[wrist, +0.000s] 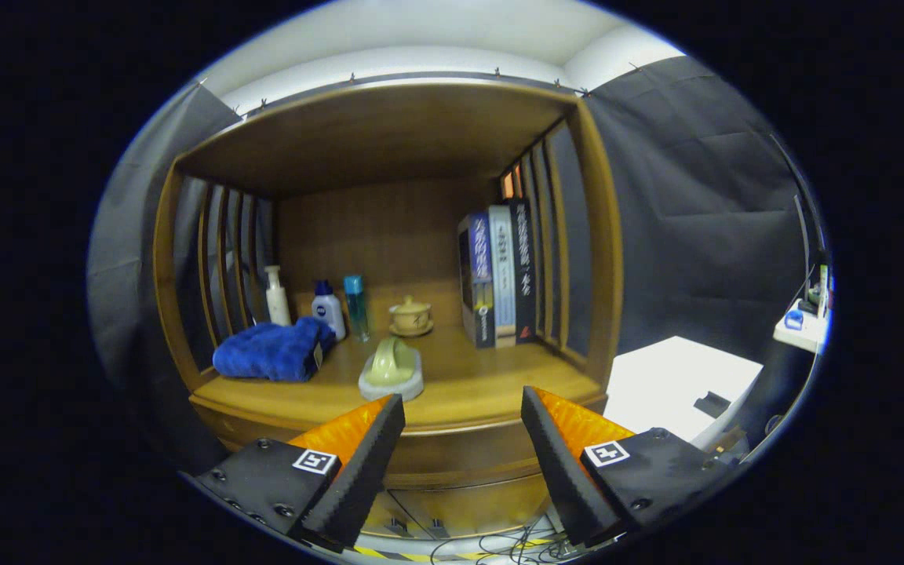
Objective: Pull open the drawer, take out the items inside it, and place them on the countertop above the cabinet.
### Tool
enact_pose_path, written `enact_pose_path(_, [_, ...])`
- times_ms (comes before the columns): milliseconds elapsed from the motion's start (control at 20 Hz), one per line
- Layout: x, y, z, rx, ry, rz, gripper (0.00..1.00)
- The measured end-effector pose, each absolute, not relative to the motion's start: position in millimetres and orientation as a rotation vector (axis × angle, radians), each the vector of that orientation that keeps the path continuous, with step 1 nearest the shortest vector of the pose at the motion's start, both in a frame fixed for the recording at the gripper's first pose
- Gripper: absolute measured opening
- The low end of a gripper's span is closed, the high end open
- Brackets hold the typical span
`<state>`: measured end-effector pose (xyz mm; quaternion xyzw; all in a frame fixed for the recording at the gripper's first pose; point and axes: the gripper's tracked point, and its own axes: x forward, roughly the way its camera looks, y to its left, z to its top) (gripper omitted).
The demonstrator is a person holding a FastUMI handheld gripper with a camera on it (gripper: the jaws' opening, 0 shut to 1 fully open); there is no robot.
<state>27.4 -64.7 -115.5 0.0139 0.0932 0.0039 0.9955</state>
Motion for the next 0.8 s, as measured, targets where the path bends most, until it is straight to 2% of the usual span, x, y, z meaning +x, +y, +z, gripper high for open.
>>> enact_pose_path(300, [1,-96,-34,-0.006,0.109,0.010,0.98])
enact_pose_path(800, [-26,-64,1,0.031,0.121,0.141,0.99])
